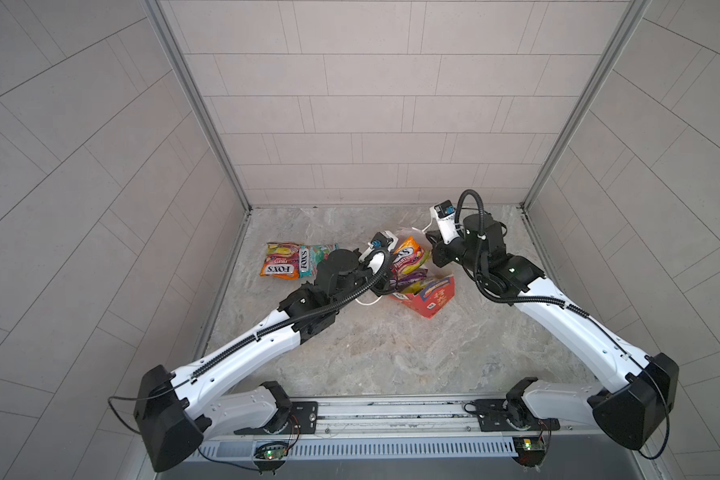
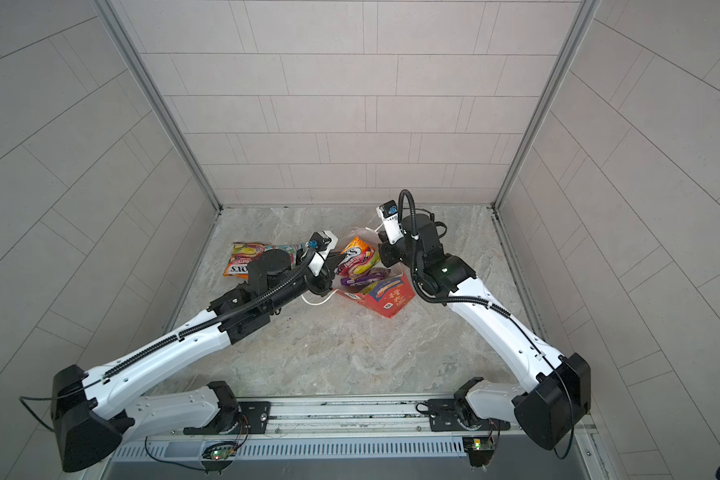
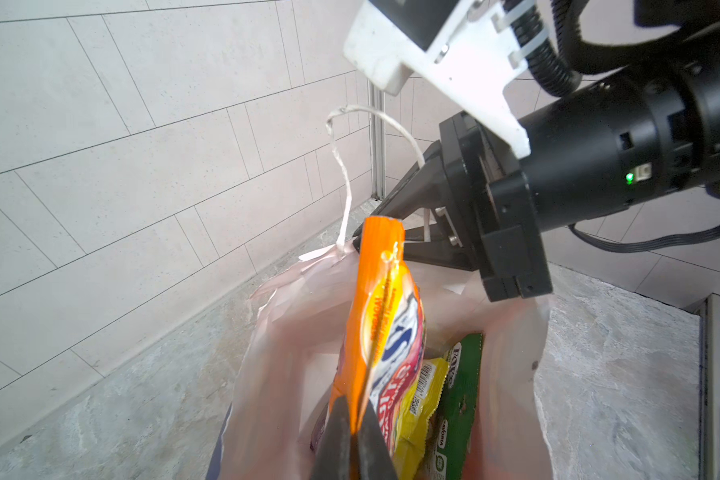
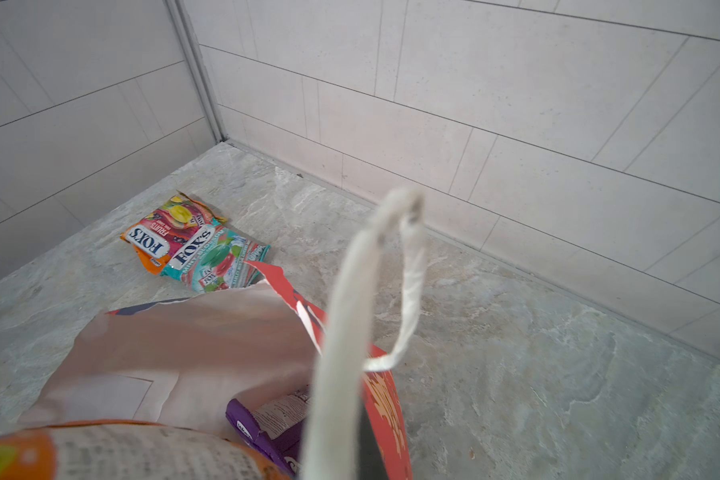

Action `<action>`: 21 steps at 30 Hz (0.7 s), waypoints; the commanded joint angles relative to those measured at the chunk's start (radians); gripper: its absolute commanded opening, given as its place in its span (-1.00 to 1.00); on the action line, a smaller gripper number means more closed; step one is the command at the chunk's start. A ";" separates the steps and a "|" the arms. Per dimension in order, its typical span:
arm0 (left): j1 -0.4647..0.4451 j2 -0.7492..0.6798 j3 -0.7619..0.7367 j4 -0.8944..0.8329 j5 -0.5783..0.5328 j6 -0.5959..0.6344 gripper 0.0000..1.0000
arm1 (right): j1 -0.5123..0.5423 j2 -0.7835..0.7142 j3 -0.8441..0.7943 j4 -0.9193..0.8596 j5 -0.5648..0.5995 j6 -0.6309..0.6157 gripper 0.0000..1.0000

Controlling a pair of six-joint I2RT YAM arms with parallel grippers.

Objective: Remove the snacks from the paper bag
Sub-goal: 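Lift the orange packet out of the bag with the left gripper, then carry the orange packet to the teal packet and lower it beside it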

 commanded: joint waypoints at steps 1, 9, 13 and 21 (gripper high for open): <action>0.005 -0.041 0.070 0.023 -0.041 0.006 -1.00 | -0.032 -0.044 0.037 0.025 0.032 0.041 -1.00; 0.005 -0.029 0.167 0.029 -0.037 -0.004 -1.00 | -0.079 -0.059 0.025 0.012 0.049 0.060 -1.00; 0.005 -0.022 0.211 0.056 -0.042 -0.023 -1.00 | -0.125 -0.064 0.018 0.001 0.060 0.083 -1.00; 0.011 -0.046 0.278 0.001 -0.150 -0.020 -1.00 | -0.197 -0.079 0.001 -0.009 0.055 0.124 -1.00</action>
